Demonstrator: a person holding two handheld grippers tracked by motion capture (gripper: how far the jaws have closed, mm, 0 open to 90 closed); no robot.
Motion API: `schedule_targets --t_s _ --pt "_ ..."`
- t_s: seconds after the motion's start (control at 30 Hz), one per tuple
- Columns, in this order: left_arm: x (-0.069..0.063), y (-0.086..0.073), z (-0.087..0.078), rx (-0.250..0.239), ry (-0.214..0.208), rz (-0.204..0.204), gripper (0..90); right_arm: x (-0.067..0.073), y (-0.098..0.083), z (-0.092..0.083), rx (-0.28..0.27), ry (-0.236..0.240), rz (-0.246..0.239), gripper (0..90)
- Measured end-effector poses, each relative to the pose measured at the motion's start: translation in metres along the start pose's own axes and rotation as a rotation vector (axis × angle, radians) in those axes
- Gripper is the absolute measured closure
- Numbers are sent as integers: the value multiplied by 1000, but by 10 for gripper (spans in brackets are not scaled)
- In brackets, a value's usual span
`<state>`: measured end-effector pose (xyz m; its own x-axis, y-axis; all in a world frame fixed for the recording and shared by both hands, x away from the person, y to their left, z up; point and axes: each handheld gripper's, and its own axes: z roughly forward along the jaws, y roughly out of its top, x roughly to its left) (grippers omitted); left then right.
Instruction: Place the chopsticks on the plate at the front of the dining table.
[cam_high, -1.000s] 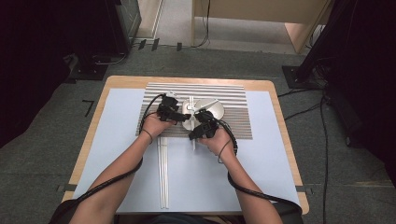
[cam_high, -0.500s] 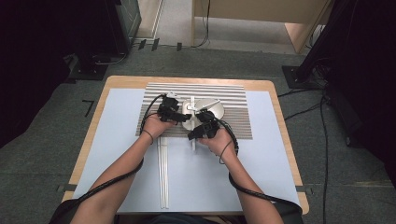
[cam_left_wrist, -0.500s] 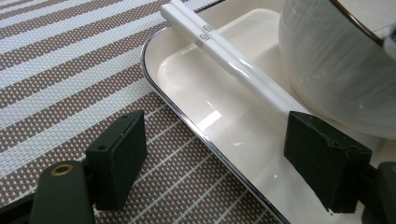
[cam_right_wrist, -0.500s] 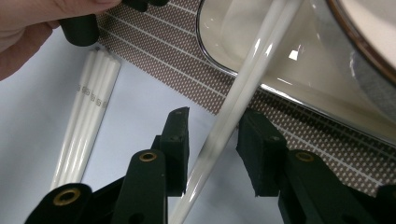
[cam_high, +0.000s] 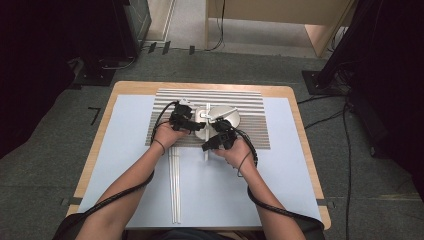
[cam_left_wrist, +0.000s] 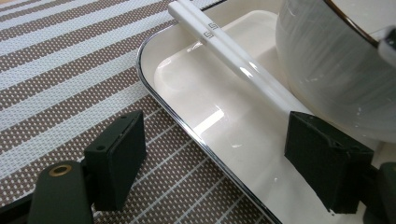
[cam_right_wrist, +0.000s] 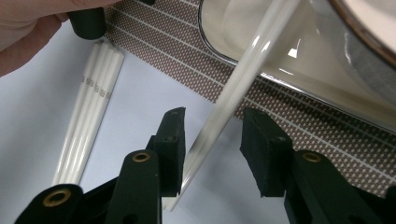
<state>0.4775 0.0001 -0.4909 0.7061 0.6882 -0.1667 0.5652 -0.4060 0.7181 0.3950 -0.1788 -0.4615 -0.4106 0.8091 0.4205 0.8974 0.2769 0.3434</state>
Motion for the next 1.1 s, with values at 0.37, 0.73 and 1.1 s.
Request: schedule_targets --t_s 0.37,0.73,1.1 --pt "-3 -2 -5 5 -10 8 203 0 -9 -4 12 5 -16 568" --pt "-9 -4 -8 4 -17 24 204 11 -22 -10 40 8 -63 527" --pt "-11 -5 -8 4 -19 27 206 21 -40 -11 66 -11 -127 526"
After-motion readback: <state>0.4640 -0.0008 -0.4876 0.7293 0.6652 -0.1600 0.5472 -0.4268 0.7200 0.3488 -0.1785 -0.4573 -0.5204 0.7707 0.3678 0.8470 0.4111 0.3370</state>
